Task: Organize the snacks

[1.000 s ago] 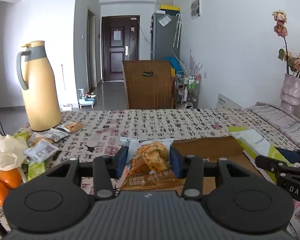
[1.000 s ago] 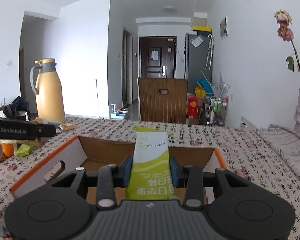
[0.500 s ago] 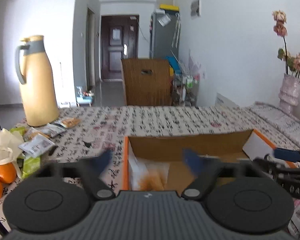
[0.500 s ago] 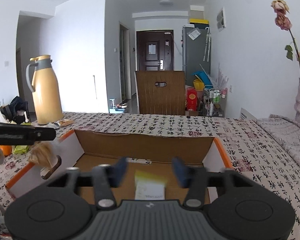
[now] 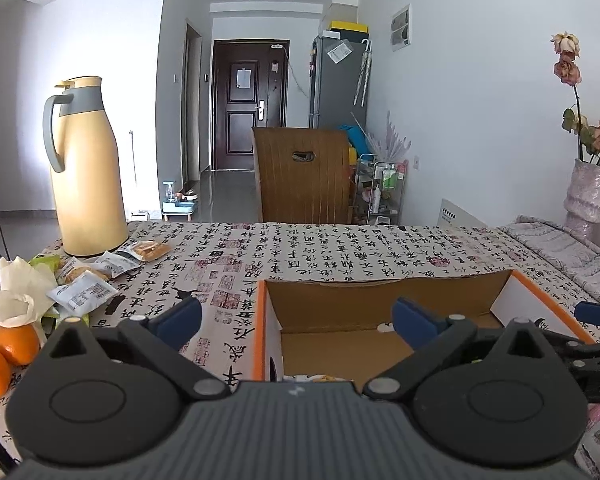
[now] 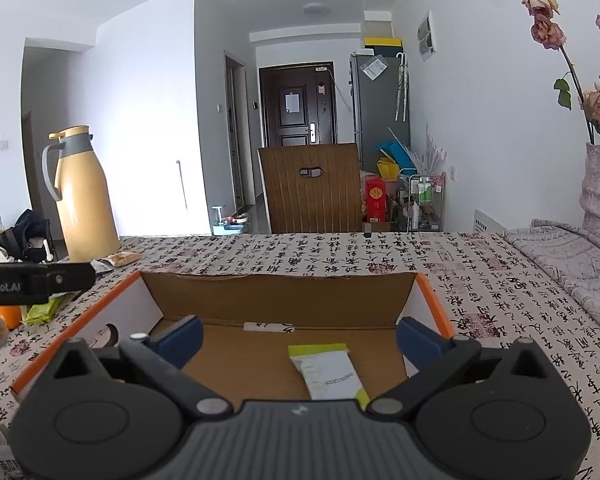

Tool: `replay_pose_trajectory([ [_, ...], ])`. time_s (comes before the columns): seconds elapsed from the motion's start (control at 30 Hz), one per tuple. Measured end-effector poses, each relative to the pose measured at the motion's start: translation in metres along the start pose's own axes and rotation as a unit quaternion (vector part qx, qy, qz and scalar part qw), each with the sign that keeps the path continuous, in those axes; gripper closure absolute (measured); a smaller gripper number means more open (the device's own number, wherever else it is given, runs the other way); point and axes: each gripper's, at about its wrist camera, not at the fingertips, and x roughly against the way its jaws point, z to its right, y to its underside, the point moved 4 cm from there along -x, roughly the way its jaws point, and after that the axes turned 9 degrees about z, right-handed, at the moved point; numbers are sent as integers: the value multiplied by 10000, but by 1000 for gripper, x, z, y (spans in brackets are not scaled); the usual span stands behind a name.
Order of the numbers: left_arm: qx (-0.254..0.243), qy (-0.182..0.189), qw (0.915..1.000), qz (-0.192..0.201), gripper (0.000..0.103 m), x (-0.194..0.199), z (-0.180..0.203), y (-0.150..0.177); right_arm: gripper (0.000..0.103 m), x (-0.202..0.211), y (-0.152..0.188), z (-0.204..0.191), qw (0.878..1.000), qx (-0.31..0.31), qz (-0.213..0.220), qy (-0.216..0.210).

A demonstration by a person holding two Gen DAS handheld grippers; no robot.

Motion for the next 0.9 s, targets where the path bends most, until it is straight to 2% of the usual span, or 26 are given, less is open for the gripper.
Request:
replay_pose_trajectory([
  [0.43,-103,1,9997,240,0,22,5,-21,0,18,-17,-7,9996,164,249,14],
  [0.9,-173,100,9989,428,0,80,13,-29,0,75,-25,-11,9989,219,415,24],
])
